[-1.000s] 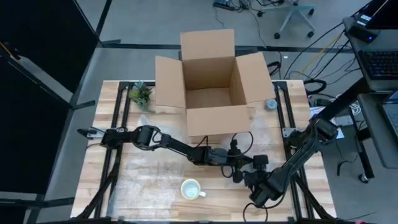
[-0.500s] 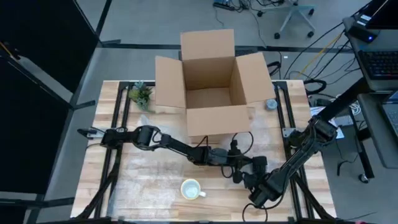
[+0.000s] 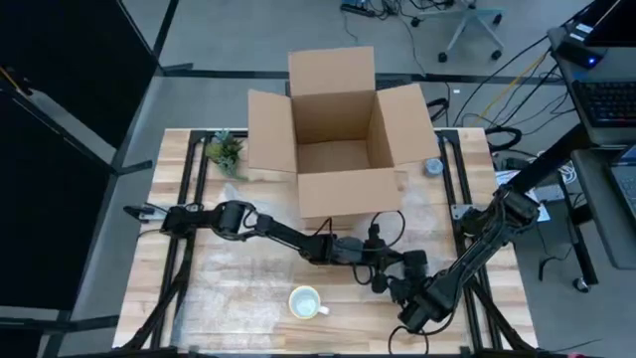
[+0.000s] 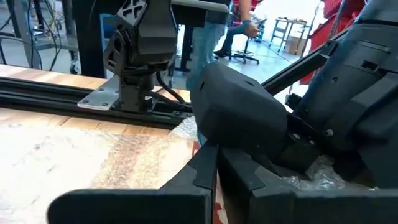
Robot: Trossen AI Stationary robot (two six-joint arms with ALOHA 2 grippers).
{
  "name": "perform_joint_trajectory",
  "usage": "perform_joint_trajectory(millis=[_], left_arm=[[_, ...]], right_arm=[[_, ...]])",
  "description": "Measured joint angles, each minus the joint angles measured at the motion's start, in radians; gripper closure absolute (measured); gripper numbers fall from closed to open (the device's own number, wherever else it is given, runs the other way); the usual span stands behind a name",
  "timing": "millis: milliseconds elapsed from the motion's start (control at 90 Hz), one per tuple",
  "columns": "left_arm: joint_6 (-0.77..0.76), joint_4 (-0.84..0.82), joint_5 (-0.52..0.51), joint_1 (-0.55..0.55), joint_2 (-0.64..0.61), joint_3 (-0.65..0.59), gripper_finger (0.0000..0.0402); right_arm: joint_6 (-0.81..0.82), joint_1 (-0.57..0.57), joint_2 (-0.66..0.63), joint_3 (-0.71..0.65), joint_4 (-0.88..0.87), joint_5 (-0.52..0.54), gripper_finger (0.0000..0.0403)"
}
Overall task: Wrap mug
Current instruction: Wrap the red mug with bubble wrap
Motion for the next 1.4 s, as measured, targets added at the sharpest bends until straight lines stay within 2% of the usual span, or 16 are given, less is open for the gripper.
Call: perform_joint_trajectory(millis=[344,533,667,1111,1400], left_arm=[[0.0,-0.003,-0.003,0.001,0.0,0.0,0.0402],[-0.001,-0.004,0.005,0.004,0.0,0.0,0.0402],[-0.008,-0.003,0.005,0.003,0.0,0.0,0.0402],[-0.025,-0.002,0.005,0.006,0.0,0.0,0.0402],[-0.025,-0.002,0.005,0.006,0.0,0.0,0.0402]], right_arm=[[-0.006,-0.002,-0.001,-0.001,-0.047,0.013,0.0194],[-0.033,-0.003,-0.019,-0.001,-0.087,-0.034,0.016],[-0.05,0.004,-0.078,-0.001,-0.084,-0.054,0.0151],[0.052,0.005,-0.359,0.001,-0.079,-0.064,0.0151],[0.049,0.005,-0.479,0.002,-0.045,-0.085,0.0151]])
